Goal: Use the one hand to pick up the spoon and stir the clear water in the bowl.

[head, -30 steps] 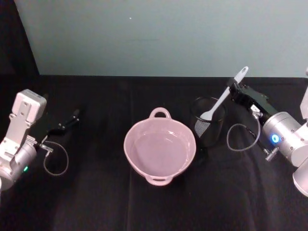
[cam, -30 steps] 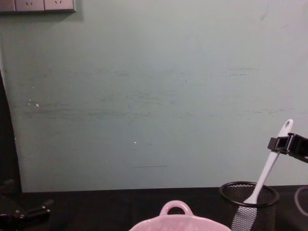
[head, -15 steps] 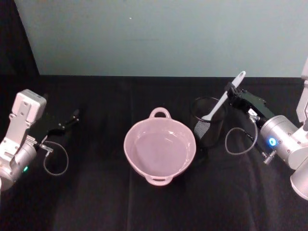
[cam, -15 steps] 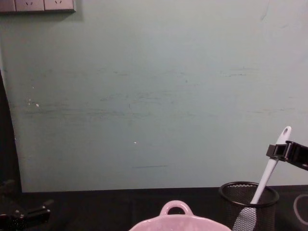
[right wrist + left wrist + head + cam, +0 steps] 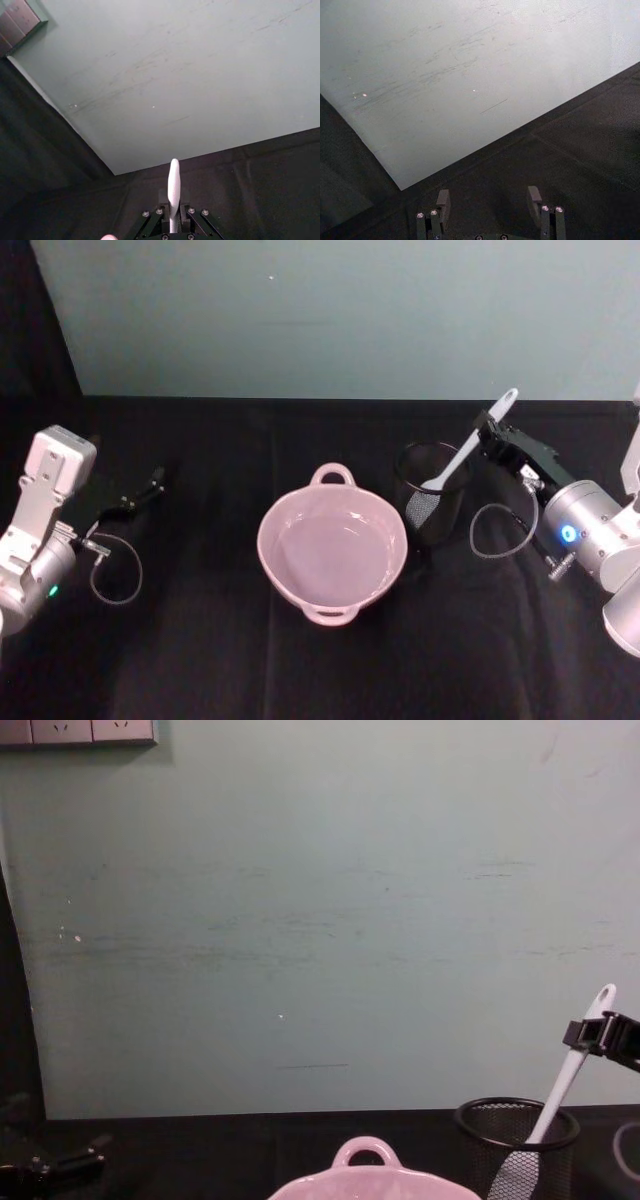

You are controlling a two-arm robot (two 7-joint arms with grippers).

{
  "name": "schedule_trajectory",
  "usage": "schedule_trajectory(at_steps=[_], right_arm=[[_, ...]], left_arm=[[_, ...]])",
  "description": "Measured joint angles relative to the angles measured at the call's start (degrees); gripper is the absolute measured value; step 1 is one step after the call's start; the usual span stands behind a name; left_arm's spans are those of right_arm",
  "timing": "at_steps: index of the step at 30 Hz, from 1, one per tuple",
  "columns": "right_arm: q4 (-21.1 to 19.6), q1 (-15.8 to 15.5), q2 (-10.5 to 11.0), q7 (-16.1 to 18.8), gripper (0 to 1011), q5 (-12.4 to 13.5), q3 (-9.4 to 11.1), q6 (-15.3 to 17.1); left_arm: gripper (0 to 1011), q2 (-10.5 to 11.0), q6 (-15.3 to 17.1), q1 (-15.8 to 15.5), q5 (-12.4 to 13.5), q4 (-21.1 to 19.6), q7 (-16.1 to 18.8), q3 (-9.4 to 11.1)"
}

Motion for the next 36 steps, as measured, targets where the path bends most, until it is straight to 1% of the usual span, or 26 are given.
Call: schedule_trajectory(at_steps=[8,19,29,36], right_arm=[[-0.67,-0.67,-0.79,-1.21,112,0.58,0.64,-0.83],[-0.97,-1.17,-1.13,-2.59,112,3.7,1.45,0.38],[-0.92,-1.4,-0.65,-3.62,112,5.67,1.16,0.75],[-0.88,-1.45,-0.2,-3.69,112,6.1,0.84,0.09]], left_arm=[[1011,0.0,0.0,0.0,0.0,0.0,0.0,0.0],[1011,0.0,0.0,0.0,0.0,0.0,0.0,0.0],[1011,0.0,0.0,0.0,0.0,0.0,0.0,0.0],[1011,0.0,0.0,0.0,0.0,0.0,0.0,0.0]])
